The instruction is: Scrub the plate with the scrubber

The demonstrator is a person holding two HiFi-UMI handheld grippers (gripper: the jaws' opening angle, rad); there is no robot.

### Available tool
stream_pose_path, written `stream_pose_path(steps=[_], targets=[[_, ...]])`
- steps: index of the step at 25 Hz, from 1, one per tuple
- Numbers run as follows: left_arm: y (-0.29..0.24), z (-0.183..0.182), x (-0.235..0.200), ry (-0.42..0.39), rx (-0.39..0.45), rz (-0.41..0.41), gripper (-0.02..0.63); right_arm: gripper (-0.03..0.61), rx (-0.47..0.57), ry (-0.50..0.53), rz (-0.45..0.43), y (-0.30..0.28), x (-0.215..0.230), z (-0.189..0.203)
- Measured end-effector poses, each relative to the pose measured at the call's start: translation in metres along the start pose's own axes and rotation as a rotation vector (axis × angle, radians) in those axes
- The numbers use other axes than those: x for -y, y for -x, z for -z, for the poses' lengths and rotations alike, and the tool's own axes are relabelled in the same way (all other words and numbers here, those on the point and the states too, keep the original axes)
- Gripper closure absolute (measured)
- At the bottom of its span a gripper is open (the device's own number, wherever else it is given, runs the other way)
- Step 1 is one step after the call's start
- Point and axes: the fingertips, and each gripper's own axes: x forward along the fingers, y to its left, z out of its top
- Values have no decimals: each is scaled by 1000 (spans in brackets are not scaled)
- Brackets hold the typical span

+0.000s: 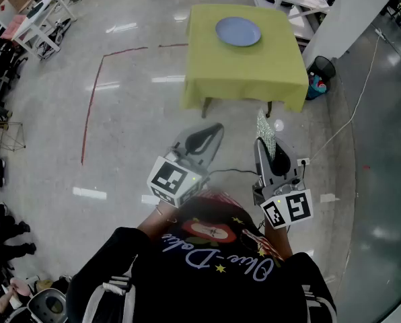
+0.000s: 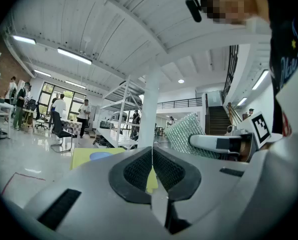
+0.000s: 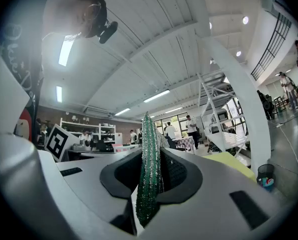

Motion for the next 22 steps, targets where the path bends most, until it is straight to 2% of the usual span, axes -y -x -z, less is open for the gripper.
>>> stream_pose_path(steps=[8, 15, 22], targets=[[16, 15, 14, 16, -18, -21, 607, 518, 26, -15, -5, 19, 4, 2], [27, 18, 8, 25, -28, -63, 606, 518, 31, -64, 42, 36, 21, 8], [-4, 26, -2, 67, -31, -3, 607, 518, 55, -45, 73, 27, 30, 2]])
